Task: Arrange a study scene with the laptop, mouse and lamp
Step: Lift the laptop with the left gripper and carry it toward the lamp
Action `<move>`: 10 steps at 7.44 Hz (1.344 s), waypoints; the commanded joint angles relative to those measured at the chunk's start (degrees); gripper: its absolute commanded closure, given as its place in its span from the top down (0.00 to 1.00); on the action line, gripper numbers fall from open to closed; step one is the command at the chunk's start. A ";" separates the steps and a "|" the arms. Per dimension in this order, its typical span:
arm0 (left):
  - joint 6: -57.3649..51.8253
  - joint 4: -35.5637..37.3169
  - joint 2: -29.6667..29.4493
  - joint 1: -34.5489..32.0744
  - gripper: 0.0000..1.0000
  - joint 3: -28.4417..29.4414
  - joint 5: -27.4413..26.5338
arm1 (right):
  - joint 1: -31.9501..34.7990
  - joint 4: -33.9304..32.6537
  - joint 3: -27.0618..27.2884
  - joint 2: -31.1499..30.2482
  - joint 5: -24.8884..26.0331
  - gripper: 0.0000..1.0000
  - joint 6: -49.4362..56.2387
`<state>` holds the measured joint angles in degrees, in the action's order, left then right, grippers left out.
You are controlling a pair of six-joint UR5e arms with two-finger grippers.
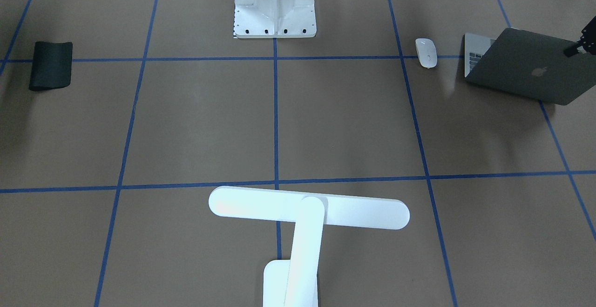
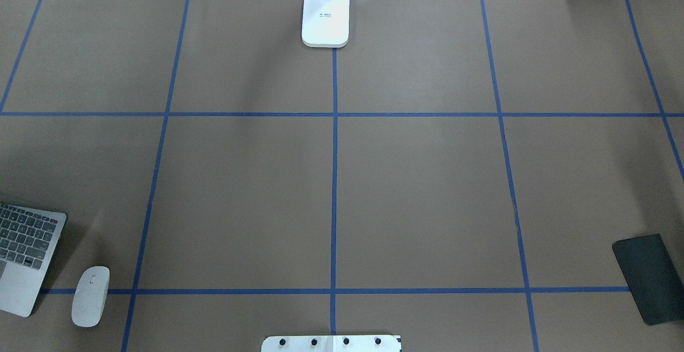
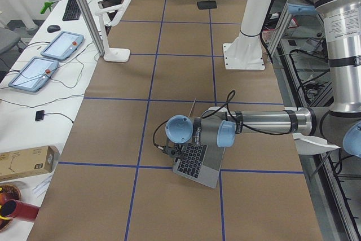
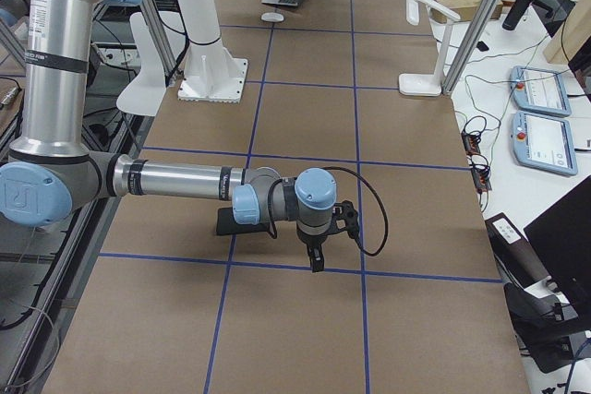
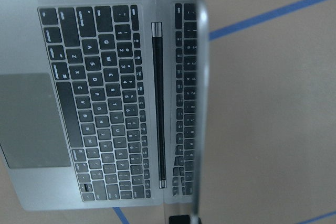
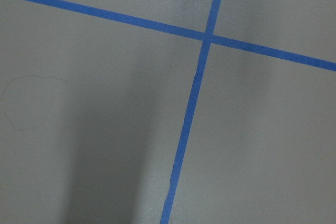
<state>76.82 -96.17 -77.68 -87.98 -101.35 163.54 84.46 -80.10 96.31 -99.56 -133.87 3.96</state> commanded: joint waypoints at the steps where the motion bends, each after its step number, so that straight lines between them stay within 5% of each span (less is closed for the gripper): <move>1: 6.38 0.11 -6.40 0.00 0.00 0.09 0.20 | 0.00 0.04 0.10 -0.63 -0.07 1.00 0.00; 5: 17.74 0.11 -20.02 0.43 0.00 2.02 0.20 | 0.00 -0.23 -0.16 -1.16 -0.07 1.00 -0.09; 10: 35.98 0.28 -34.70 11.48 0.00 2.29 -1.63 | -0.09 -2.41 -0.25 -2.21 0.89 1.00 -0.80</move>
<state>106.80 -95.93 -108.07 -79.74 -99.19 162.94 84.47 -81.23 96.21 -101.77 -133.84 3.37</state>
